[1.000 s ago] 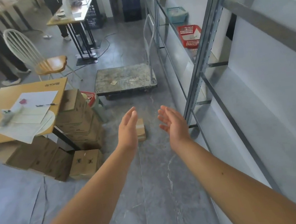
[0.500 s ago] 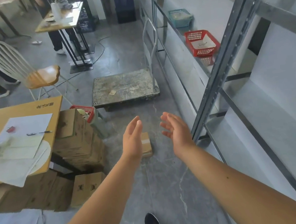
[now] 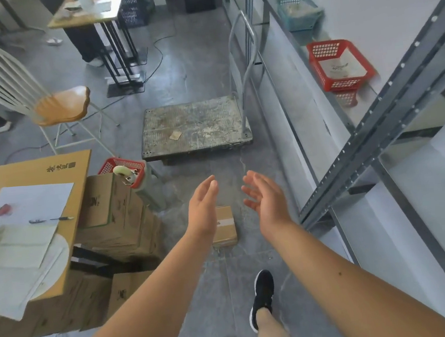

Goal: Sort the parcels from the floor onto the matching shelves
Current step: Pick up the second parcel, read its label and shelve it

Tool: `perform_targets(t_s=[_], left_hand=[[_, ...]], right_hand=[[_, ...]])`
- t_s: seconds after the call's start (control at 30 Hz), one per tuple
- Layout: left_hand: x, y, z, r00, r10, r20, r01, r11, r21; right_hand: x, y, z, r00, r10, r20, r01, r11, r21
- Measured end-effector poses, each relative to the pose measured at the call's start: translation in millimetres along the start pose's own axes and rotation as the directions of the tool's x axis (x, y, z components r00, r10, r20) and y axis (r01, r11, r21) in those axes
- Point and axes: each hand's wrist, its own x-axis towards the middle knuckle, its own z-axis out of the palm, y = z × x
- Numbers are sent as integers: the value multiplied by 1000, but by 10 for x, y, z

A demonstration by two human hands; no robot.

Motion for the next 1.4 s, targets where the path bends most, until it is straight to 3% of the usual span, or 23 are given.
perform_targets(t_s=[0.27,0.63,1.4], left_hand=[[803,-1,291,991,-93,-95,92,996,-12],[1558,-191,346,967,-223,-123,220,975,-34],[2782,-2251,-232,776,-604,-179,593,797,-120]], right_hand=[[980,-22,127,992,118,40,-119,993,27],[1751,222,311,977,210,39,-209,977,-44],[2799,2658,453,888,406,-217,-444,879,-173]])
